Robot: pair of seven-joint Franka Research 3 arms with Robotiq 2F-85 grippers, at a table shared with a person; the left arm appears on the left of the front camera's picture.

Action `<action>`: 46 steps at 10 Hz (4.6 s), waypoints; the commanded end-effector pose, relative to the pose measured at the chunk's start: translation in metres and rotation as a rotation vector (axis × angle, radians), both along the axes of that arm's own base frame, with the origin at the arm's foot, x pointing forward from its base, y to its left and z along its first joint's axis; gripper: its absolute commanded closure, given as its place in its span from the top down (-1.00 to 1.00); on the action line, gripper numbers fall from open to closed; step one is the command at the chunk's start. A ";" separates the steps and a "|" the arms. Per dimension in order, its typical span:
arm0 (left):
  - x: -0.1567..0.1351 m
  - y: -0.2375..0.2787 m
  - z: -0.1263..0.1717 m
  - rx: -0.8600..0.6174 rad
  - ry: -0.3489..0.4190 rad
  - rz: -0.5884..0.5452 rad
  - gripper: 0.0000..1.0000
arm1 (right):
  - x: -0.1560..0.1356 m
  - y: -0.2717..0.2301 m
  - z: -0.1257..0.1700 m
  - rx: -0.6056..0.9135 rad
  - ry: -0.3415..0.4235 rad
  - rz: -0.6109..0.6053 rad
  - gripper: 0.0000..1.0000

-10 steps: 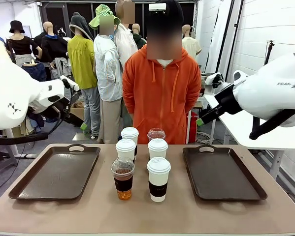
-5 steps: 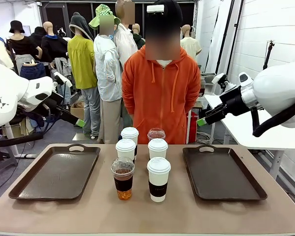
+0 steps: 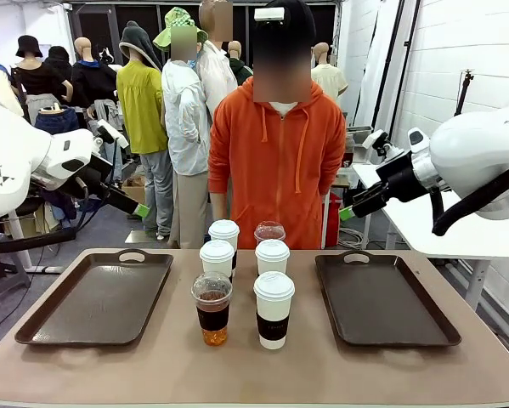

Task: Distribute the coffee onto the tray.
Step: Pick up one iced Americano and place it on the right Handle tray.

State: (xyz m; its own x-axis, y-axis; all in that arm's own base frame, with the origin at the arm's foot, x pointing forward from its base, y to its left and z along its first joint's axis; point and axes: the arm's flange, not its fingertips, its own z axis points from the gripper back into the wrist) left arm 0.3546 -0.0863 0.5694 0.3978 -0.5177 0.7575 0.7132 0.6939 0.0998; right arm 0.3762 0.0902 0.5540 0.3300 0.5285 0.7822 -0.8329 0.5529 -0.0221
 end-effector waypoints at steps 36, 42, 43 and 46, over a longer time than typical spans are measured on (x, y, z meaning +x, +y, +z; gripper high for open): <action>0.000 0.000 0.000 0.000 0.000 0.000 1.00 | 0.192 -0.049 -0.097 -0.223 0.119 0.314 1.00; 0.000 0.000 0.000 0.000 0.000 0.000 1.00 | 0.193 -0.047 -0.101 -0.236 0.140 0.314 1.00; 0.000 0.000 0.000 0.000 0.000 0.000 1.00 | 0.193 -0.047 -0.101 -0.236 0.140 0.314 1.00; 0.000 0.000 0.000 0.000 0.000 0.000 1.00 | 0.207 -0.047 -0.117 -0.178 0.123 0.326 1.00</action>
